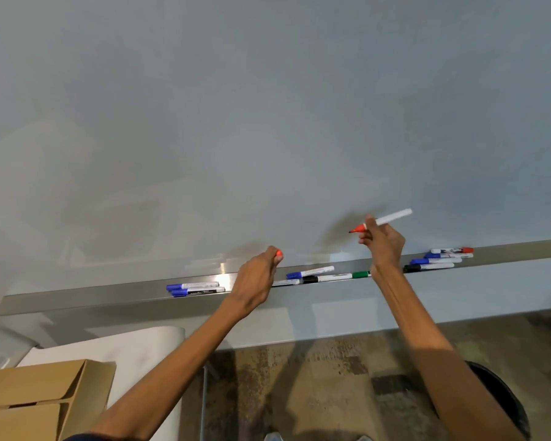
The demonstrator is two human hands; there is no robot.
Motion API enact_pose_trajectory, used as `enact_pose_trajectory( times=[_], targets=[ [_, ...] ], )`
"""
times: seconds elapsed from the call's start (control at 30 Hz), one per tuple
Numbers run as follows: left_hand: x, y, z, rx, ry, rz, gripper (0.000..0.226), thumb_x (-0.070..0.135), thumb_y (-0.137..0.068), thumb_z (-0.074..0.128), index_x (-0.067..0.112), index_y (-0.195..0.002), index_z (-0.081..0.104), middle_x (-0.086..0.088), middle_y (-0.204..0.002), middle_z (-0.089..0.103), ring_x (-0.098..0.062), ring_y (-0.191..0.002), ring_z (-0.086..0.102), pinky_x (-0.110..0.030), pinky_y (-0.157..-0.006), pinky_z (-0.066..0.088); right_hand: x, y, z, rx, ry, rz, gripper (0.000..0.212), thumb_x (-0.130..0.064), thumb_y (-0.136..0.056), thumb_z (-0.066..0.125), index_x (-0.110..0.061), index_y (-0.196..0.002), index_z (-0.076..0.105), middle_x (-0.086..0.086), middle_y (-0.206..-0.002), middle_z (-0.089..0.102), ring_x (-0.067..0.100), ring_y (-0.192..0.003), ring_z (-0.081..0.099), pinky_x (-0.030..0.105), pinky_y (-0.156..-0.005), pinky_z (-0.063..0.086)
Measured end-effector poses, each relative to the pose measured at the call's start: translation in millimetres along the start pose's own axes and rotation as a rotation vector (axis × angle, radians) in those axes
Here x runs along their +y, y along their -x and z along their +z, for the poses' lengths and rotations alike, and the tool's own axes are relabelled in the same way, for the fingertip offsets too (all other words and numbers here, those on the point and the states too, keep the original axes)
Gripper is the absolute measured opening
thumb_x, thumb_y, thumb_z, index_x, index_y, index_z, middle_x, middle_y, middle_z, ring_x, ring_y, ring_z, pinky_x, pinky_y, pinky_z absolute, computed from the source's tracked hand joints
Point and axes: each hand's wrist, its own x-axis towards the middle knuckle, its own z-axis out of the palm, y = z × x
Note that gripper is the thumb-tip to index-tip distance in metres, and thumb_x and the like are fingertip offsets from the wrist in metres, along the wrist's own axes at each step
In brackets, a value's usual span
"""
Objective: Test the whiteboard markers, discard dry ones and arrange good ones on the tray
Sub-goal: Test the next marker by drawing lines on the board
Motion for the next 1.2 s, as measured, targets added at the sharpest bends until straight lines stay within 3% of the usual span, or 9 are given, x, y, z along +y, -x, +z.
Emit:
enact_pose_trajectory(
  times=[0.17,0.3,0.4,0.57,0.7,0.83,0.97,1.07,1.2],
  targets=[
    [38,-30,-12,0.234,0.013,0.151,0.028,0.032,-0.105,0.041,0.014,-0.115,0.060,0.000,-0.107,0.063,-0.019,-0.079,0.061,-0.025,-0.067,0.043,-12,27,34,-0.163,-0.135,-0.038,0.021,-0.014,-0.091,0.070,0.002,-0.104,0.067,0.009,-0.074,0.066,0.012,-0.058,0.060,0.020,-0.060,0.054],
    [54,-52,-36,0.373,0.033,0.195,0.034,0.030,-0.102,0.048,0.014,-0.132,0.056,-0.006,-0.100,0.073,-0.026,-0.077,0.068,-0.032,-0.068,0.053,-34,34,53,-0.266,-0.178,-0.091,0.019,-0.014,-0.089,0.071,0.000,-0.102,0.068,0.010,-0.080,0.068,0.015,-0.067,0.064,0.024,-0.069,0.057],
    [69,-68,-54,0.440,0.069,0.200,0.032,0.028,-0.103,0.047,0.013,-0.130,0.055,-0.005,-0.092,0.072,-0.024,-0.074,0.068,-0.036,-0.068,0.056,-53,35,64,-0.323,-0.198,-0.138,0.011,-0.009,-0.088,0.071,-0.003,-0.098,0.068,0.008,-0.082,0.071,0.017,-0.073,0.068,0.026,-0.071,0.059],
    [95,-85,-81,0.529,0.173,0.252,0.010,0.019,-0.097,0.057,0.014,-0.105,0.053,0.002,-0.091,0.066,-0.015,-0.084,0.066,-0.033,-0.069,0.053,-84,37,74,-0.395,-0.252,-0.186,0.011,-0.004,-0.084,0.072,-0.006,-0.094,0.068,0.011,-0.085,0.071,0.022,-0.076,0.069,0.030,-0.075,0.059],
    [119,-98,-97,0.631,0.267,0.266,0.018,0.027,-0.093,0.067,0.015,-0.098,0.054,0.013,-0.085,0.059,-0.006,-0.080,0.061,-0.029,-0.072,0.050,-114,38,76,-0.429,-0.299,-0.244,0.011,0.001,-0.083,0.071,-0.007,-0.088,0.066,0.011,-0.081,0.071,0.022,-0.074,0.067,0.029,-0.073,0.058],
    [144,-119,-110,0.757,0.230,0.308,0.025,0.034,-0.088,0.072,0.017,-0.106,0.065,0.010,-0.091,0.069,-0.008,-0.082,0.061,-0.020,-0.078,0.045,-150,32,76,-0.441,-0.346,-0.318,0.012,0.001,-0.083,0.072,-0.007,-0.087,0.064,0.009,-0.079,0.071,0.023,-0.072,0.066,0.029,-0.072,0.056],
    [174,-142,-125,0.882,0.131,0.381,0.030,0.023,-0.090,0.070,0.013,-0.118,0.068,0.003,-0.091,0.071,-0.014,-0.083,0.055,-0.027,-0.080,0.050,-191,24,75,-0.451,-0.382,-0.394,0.012,0.000,-0.083,0.073,-0.005,-0.088,0.063,0.010,-0.079,0.070,0.023,-0.070,0.064,0.030,-0.070,0.055],
    [196,-164,-139,0.992,0.032,0.495,0.031,0.015,-0.095,0.062,0.006,-0.125,0.062,-0.006,-0.114,0.070,-0.014,-0.103,0.062,-0.032,-0.097,0.045,-224,19,74,-0.441,-0.401,-0.497,0.013,0.000,-0.084,0.072,-0.003,-0.091,0.062,0.013,-0.081,0.069,0.023,-0.069,0.064,0.030,-0.070,0.056],
    [232,-198,-173,1.159,-0.080,0.571,0.035,0.018,-0.101,0.052,0.002,-0.132,0.057,-0.011,-0.135,0.059,-0.022,-0.134,0.048,-0.043,-0.108,0.038,-281,15,79,-0.415,-0.426,-0.711,0.013,-0.001,-0.084,0.074,-0.004,-0.093,0.064,0.011,-0.083,0.069,0.026,-0.072,0.066,0.032,-0.072,0.056]
  ],
)
